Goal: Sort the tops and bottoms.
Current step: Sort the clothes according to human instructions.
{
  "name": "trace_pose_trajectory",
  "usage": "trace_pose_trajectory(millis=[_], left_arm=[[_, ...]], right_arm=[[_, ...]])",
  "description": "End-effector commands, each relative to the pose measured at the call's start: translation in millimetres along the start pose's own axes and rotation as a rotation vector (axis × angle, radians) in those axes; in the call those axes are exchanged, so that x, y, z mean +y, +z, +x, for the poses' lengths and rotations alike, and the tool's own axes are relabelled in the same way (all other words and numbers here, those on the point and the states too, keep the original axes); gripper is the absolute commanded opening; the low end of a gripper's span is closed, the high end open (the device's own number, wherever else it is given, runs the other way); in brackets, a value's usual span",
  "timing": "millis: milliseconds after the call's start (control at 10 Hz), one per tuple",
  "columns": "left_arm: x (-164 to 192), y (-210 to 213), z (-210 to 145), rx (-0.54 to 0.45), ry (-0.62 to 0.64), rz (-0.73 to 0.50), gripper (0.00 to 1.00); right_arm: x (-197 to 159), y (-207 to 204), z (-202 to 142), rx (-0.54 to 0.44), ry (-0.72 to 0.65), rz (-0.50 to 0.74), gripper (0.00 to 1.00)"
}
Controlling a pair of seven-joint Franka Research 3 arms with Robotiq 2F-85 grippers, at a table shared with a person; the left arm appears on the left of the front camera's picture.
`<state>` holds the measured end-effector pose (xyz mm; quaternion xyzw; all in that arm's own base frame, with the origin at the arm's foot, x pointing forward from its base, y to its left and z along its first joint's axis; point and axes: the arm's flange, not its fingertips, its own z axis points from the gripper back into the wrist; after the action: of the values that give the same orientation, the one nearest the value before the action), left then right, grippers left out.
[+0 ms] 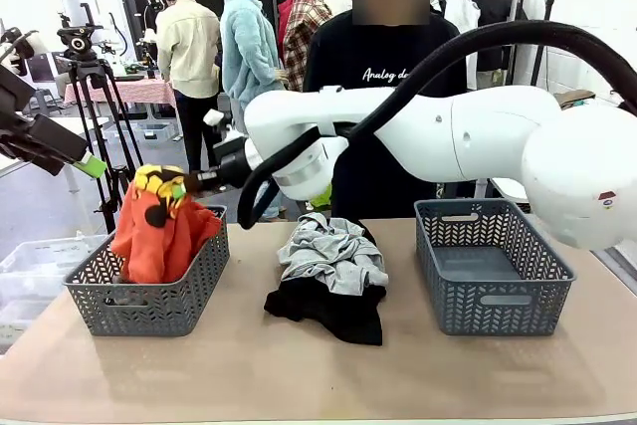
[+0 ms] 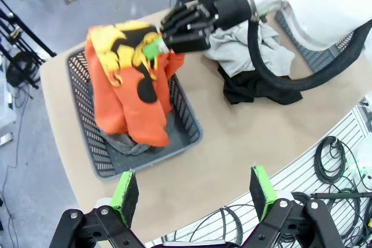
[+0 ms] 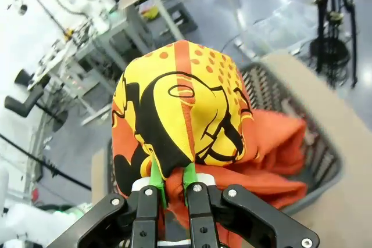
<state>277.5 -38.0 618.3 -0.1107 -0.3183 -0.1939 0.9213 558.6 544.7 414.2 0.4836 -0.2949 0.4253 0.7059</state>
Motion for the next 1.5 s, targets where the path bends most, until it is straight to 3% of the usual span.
trace_pose_trajectory(millis=[0,100,400,900,1000,1200,1400], left_arm=[[1,1,2,-0.001,0.002,-0.001,1.00],[1,1,2,-0.001,0.002,-0.001,1.00],[1,1,2,-0.001,0.002,-0.001,1.00],[1,1,2,-0.001,0.002,-0.001,1.00],[1,1,2,-0.001,0.002,-0.001,1.00],[1,1,2,-0.001,0.002,-0.001,1.00],[1,1,2,-0.001,0.002,-0.001,1.00]], right_arm=[[-2,-4,-19,0.038,-0.014,0.090,0.00],[-5,-11,-28,0.092,-0.001,0.089,0.00],[-3,-26,-36,0.129,0.073,0.092,0.00],[8,-19,-16,0.143,0.156,0.051,0.87],[14,-16,-6,0.129,0.178,0.047,1.00],[22,-3,12,0.133,0.169,0.025,1.00],[29,28,40,0.049,0.174,-0.018,1.00]])
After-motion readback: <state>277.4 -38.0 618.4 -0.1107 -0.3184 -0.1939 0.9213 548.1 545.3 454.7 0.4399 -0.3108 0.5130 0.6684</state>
